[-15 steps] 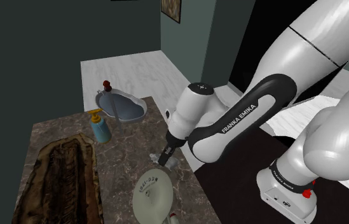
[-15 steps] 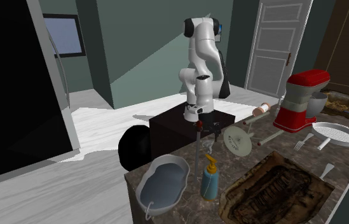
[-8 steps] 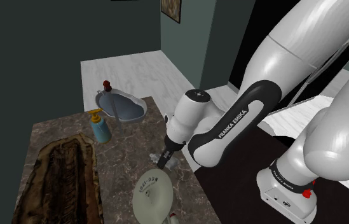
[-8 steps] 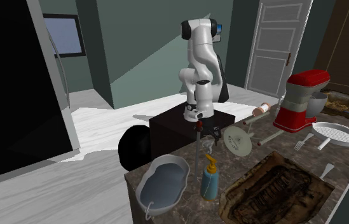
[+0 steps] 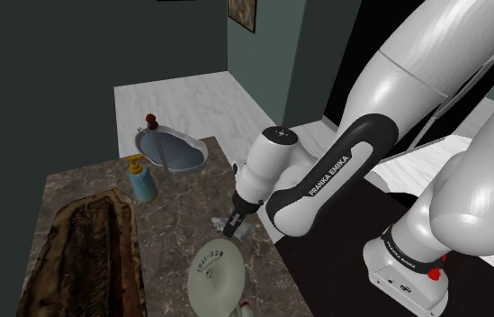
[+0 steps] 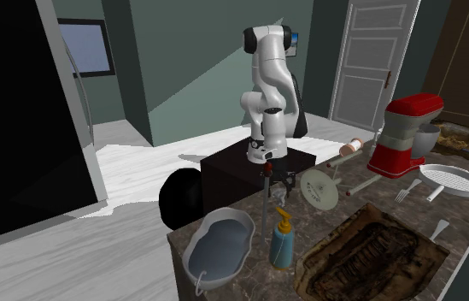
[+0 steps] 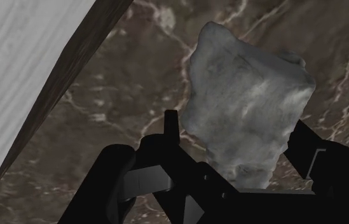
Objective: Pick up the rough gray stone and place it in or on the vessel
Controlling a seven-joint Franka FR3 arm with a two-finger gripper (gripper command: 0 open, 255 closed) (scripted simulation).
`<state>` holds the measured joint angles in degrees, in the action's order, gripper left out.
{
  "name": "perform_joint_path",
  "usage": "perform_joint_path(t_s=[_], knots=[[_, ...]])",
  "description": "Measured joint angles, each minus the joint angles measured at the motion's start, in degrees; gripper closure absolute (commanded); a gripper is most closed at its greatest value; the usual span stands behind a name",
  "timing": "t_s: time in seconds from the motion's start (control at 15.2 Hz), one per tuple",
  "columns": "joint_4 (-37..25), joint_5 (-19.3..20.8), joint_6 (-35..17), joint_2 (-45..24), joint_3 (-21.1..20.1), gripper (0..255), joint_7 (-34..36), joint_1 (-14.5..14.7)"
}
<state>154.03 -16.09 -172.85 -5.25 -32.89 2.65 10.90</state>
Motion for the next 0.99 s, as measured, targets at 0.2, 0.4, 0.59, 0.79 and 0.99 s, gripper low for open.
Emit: perform_joint_path(t_s=[0.2, 0.4, 0.59, 0.79, 0.99], knots=[[0.0, 0.0, 0.0, 0.0, 0.0, 255, 0.0, 0.0], [0.0, 0.0, 0.0, 0.0, 0.0, 255, 0.0, 0.0], [-0.1, -2.5, 2.1, 2.2, -1.1, 255, -1.7, -0.8], [-0.2, -5.7, 5.3, 5.6, -2.0, 255, -3.6, -0.9], [-0.5, -7.6, 8.4, 8.5, -1.9, 255, -4.6, -0.8]])
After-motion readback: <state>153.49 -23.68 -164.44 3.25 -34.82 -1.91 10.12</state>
